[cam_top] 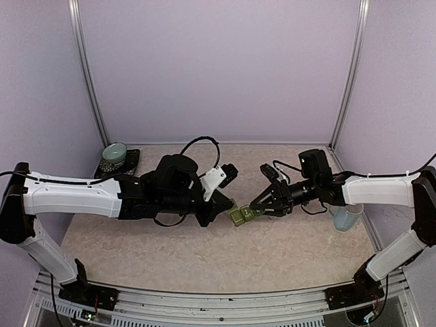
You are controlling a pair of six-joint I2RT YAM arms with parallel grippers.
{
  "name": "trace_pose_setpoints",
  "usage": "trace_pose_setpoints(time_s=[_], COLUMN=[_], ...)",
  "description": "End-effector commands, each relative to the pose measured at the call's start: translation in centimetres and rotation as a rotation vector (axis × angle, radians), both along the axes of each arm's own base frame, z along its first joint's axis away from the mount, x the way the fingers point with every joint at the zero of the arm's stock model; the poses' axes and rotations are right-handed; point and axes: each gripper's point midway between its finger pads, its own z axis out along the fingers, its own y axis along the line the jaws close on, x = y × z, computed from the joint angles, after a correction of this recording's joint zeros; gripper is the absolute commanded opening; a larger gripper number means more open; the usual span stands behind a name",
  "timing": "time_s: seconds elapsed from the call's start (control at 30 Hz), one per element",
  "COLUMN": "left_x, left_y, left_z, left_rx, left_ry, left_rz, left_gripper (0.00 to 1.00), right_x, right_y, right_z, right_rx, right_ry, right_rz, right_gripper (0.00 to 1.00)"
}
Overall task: Sort the pills into containers
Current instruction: Open the lid of the pill container.
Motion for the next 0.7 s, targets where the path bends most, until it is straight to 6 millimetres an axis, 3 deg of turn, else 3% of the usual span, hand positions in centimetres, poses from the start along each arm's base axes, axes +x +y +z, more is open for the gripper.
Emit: trace_pose_setpoints(time_s=[0.0, 0.37, 0.67], left_x=[0.4, 0.1, 0.1], left_y=[-0.7, -2.0, -2.1], left_z=[1.5, 1.0, 0.0], left_rx=[-0.036, -0.012, 0.004], left_ry=[0.003, 0.066, 0.112], left_rz=[-0.003, -0.043, -0.061], left_gripper=[0.0, 0.0, 0.0], right_x=[-0.3, -0.5, -0.6], right_y=[-0.2, 0.4, 0.4], right_z=[0.7, -0.9, -1.3], right_rx=[0.031, -0.014, -0.031], right_ry=[-0.026, -0.054, -0.069], right_rz=[0.023, 0.043, 0.055], right_gripper=[0.57, 0.58, 0.35])
